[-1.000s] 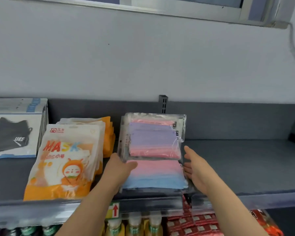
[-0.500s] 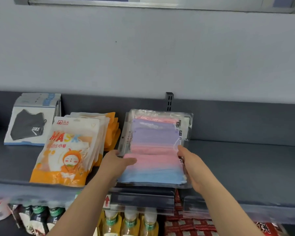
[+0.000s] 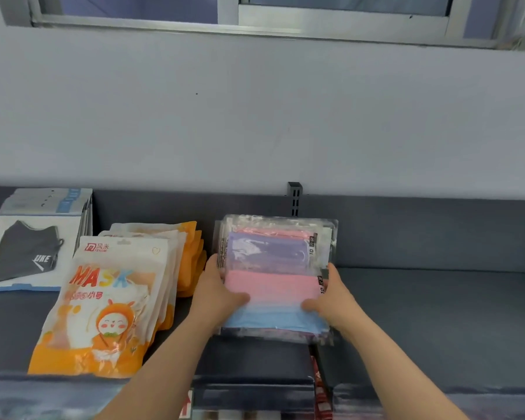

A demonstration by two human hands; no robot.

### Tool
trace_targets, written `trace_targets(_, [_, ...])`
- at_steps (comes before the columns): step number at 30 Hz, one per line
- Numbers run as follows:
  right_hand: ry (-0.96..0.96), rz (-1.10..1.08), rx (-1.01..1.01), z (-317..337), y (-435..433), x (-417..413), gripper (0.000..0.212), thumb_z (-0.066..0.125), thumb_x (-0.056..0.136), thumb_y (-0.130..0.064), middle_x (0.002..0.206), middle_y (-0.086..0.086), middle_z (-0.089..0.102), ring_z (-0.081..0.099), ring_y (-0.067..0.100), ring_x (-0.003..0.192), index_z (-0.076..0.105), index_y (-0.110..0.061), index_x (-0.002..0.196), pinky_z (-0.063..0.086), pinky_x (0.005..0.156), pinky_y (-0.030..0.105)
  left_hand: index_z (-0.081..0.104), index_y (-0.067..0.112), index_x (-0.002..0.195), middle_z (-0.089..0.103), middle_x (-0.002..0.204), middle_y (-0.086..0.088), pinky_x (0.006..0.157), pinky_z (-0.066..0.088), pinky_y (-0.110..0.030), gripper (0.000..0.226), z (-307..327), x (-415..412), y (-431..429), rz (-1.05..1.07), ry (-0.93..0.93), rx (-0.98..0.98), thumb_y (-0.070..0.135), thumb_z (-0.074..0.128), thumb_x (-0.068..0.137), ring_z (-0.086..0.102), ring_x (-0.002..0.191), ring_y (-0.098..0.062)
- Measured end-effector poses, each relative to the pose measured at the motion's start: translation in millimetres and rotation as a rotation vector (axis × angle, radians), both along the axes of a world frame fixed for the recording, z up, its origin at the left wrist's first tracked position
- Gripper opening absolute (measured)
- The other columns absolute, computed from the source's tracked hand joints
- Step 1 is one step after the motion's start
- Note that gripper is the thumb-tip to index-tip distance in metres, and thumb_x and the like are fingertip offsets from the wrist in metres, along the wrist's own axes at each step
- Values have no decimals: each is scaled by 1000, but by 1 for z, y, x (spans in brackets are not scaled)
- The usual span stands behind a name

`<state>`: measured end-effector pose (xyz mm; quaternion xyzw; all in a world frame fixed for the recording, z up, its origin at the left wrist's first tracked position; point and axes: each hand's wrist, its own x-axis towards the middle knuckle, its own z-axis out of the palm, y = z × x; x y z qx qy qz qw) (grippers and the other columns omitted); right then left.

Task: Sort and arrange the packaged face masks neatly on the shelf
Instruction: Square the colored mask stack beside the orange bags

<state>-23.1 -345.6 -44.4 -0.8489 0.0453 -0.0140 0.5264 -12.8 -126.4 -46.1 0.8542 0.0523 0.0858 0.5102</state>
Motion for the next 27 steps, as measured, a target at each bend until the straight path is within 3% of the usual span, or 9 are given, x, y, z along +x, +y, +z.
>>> trace_targets(2, [37,32,-2,-2,-2,2,113,74,74,-2,144,8,39,60,14,71,-1,-33,153,52,50,23,13,22,155,40,152,-4,104,43,-45,111,0,7,-1,6,17,-3,17,86,71,44,135,-29])
trace_targets(4, [53,8,-12,-5,-4,5,117,76,72,-1,151,8,28,59,17,78,-2,-35,153,52,51,24,12,21,155,30,157,-7,108,38,-48,114,-2,11,0,52,48,-22,19,87,69,37,140,-32])
trace_targets(7, [97,-83,16,-8,-9,5,122,85,69,-10,158,7,11,44,34,126,0,-31,153,48,88,39,15,18,155,28,158,-9,108,37,-52,113,-8,11,3,101,132,-145,17,88,68,35,141,-35])
trace_targets(9, [90,-68,70,-10,-14,6,123,87,67,-12,156,6,23,39,32,131,2,-29,154,42,97,45,18,18,154,36,155,-10,104,42,-53,110,-11,11,7,51,172,-233,14,87,69,43,136,-36])
trace_targets(13, [-105,-7,81,-1,-15,9,114,85,68,-6,125,-13,46,49,11,105,12,-37,150,50,74,18,17,27,154,45,148,-4,91,52,-51,106,-6,18,8,-13,49,-307,13,83,73,54,126,-32])
trace_targets(15, [-234,4,50,8,-13,19,113,78,71,-1,136,-11,47,56,11,107,8,-38,151,49,64,10,16,28,155,45,148,0,92,52,-47,106,-2,24,3,8,-71,-234,15,83,74,52,129,-29])
trace_targets(20, [-301,-62,-10,13,-9,55,110,63,75,5,155,5,21,35,31,135,-6,-28,154,48,97,40,2,23,156,32,157,-5,108,40,-49,117,2,54,-9,56,-216,-91,11,84,73,36,141,-29])
trace_targets(24, [-74,-86,135,3,-12,76,112,64,78,-2,161,0,-3,19,29,144,-16,-27,152,34,111,44,-19,23,153,-5,165,-3,117,17,-49,133,-1,76,-6,80,-70,-13,34,86,72,5,151,-31])
trace_targets(27, [-61,-61,289,5,-22,91,115,65,78,1,162,0,0,19,28,144,-19,-27,151,26,116,47,-24,25,152,-8,165,-2,117,17,-51,141,-3,88,-1,21,3,-45,45,86,66,4,151,-32])
